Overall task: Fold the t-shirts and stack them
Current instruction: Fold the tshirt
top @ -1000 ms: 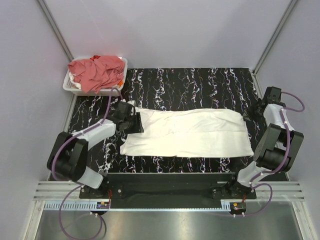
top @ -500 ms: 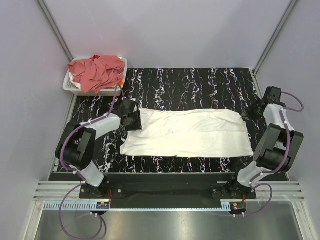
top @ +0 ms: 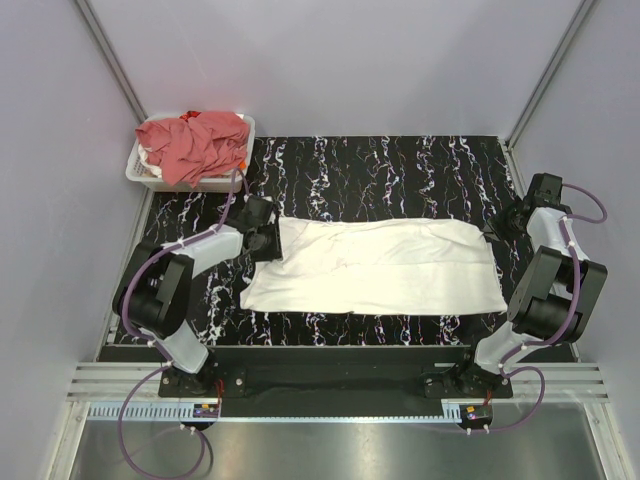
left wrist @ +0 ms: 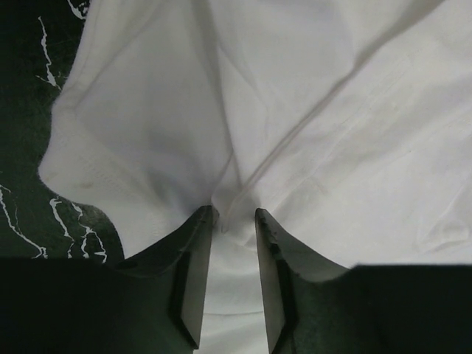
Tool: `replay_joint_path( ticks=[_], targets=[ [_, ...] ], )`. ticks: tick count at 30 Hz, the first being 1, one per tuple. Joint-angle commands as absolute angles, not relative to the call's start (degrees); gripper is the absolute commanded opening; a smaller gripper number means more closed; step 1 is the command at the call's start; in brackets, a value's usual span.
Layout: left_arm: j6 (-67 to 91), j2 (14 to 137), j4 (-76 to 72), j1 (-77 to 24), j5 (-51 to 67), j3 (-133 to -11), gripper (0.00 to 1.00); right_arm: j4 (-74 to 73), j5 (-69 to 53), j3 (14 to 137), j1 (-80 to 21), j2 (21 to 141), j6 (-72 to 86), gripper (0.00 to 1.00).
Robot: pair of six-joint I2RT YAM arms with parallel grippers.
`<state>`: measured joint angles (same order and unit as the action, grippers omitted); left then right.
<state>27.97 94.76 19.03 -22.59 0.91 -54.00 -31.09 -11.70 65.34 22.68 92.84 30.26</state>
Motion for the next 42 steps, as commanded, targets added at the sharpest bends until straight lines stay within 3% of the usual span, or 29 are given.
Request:
replay_joint_path(
  ticks=[1, 12, 18, 24, 32, 37, 41, 42],
  targets=[
    [28.3, 92.55, 21.52, -23.73, -4.99, -56.34, 0.38, -29.71, -13.01, 67.59, 22.94, 93.08, 30.15, 0.0],
    [25.4, 93.6, 29.27, -31.64, -19.42, -63.8, 0.44, -29.71, -13.8, 67.5, 22.94, 92.99, 30.32, 0.0],
    [23.91, 99.21, 29.88, -31.46, -18.2, -67.4, 0.56, -29.79, -14.06, 67.41, 22.94, 92.9, 30.06, 0.0],
    [22.06, 103.97, 28.22, -30.32, -12.75, -69.61, 0.56, -29.79, -14.06, 67.41, 22.94, 93.34, 29.79, 0.0],
    [23.55, 103.89, 26.19, -30.41, -10.19, -67.15, 0.35, -29.79, -14.24, 67.67, 22.94, 94.04, 29.71, 0.0],
    [24.17, 101.78, 26.89, -30.32, -12.3, -66.27, 0.33, -29.79, -14.41, 67.59, 22.94, 94.04, 29.8, 0.0],
    [24.52, 100.64, 27.33, -30.32, -12.48, -65.83, 0.21, -29.79, -14.5, 67.59, 22.94, 94.04, 29.97, 0.0],
    [24.61, 100.55, 27.51, -30.32, -12.39, -65.74, 0.13, -29.79, -14.59, 67.59, 22.94, 93.96, 29.97, 0.0]
  ],
)
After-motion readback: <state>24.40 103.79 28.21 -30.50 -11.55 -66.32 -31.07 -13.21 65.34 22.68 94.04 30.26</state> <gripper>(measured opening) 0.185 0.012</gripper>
